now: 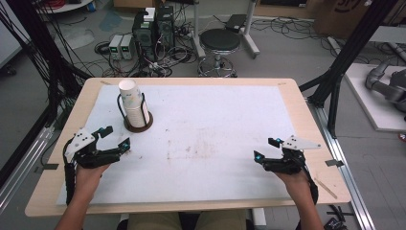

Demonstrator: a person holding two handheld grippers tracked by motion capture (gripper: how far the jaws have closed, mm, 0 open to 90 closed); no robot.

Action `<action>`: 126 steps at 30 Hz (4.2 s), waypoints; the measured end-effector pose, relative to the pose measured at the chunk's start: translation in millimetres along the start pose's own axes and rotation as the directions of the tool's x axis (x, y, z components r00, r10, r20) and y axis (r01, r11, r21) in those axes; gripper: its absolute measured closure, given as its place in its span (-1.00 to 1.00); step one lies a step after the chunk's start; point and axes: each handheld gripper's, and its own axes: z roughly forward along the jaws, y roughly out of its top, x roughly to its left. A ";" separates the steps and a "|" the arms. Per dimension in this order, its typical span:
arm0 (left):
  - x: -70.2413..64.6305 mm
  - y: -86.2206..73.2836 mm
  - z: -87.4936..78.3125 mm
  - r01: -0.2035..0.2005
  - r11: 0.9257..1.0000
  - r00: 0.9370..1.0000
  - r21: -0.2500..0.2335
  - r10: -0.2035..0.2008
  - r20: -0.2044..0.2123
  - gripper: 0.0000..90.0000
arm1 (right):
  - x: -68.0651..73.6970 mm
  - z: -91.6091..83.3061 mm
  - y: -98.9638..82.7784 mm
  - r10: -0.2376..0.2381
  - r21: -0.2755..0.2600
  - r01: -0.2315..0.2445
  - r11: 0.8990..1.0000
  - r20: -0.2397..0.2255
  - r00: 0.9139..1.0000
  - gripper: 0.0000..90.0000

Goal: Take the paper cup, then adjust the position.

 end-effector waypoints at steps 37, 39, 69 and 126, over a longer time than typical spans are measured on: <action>21.7 95.6 37.8 0.000 1.000 1.000 0.011 0.000 -0.004 -0.63 | 2.8 7.7 8.2 -0.010 -0.011 0.010 1.000 -0.026 1.000 -0.56; 25.4 103.1 42.2 -0.005 1.000 1.000 0.018 0.005 -0.014 -0.63 | 2.8 7.8 8.0 -0.009 -0.009 0.009 1.000 -0.029 1.000 -0.56; 56.4 129.0 106.6 0.001 0.983 0.993 0.181 0.020 -0.115 -0.55 | 0.9 5.2 4.6 -0.001 -0.001 0.001 1.000 -0.032 0.999 -0.56; -28.1 130.0 39.0 -0.090 0.995 0.958 -0.045 0.099 0.270 -0.17 | 19.8 26.8 20.2 -0.048 0.005 0.048 0.999 -0.109 0.993 -0.56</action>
